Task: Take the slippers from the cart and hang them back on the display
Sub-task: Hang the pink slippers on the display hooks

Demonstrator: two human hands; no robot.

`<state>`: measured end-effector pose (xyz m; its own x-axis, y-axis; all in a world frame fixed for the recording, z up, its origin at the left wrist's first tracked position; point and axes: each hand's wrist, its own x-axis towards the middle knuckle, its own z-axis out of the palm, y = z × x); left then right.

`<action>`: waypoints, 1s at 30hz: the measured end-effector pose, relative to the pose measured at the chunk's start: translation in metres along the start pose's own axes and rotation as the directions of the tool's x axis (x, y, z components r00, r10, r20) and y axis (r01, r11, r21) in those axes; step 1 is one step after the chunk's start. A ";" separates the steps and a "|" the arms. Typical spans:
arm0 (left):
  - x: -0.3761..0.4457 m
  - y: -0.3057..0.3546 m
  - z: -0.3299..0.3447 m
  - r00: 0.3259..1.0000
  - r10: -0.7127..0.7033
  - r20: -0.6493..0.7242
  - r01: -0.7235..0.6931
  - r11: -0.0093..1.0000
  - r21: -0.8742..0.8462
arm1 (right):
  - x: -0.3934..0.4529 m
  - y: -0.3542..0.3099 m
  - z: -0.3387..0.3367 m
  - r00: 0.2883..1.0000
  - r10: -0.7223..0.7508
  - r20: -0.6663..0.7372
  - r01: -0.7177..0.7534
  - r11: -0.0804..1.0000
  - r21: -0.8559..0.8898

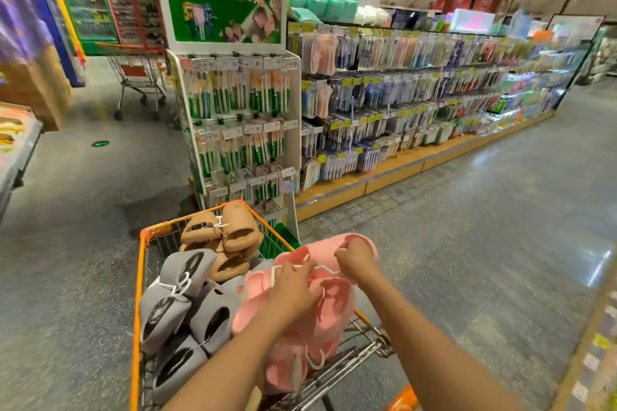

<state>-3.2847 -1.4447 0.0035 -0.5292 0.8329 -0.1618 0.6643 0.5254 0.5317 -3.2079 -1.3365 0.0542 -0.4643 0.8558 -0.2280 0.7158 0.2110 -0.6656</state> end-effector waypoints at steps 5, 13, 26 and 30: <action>-0.006 0.008 -0.006 0.980 -0.174 -0.097 0.144 0.955 -0.259 | -0.010 -0.039 -0.013 0.982 -0.169 0.079 0.177 0.978 -0.107; -0.028 -0.008 -0.052 0.815 -0.461 -0.351 0.188 0.783 -0.592 | -0.052 -0.138 -0.017 0.857 -0.473 0.205 0.508 0.841 -0.186; -0.241 -0.111 -0.168 0.386 -0.714 -0.585 -0.376 0.457 -0.806 | -0.250 -0.324 0.055 0.258 -0.862 0.437 0.949 0.310 0.053; -0.345 -0.145 -0.185 0.165 -0.854 -0.493 -0.488 0.364 -0.793 | -0.353 -0.348 0.089 0.038 -0.857 0.515 0.953 0.186 0.240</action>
<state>-3.2964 -1.8407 0.1361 -0.9149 -0.3975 -0.0709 0.0813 -0.3532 0.9320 -3.3398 -1.7540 0.3034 -0.8992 -0.3913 0.1959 -0.4341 0.7413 -0.5119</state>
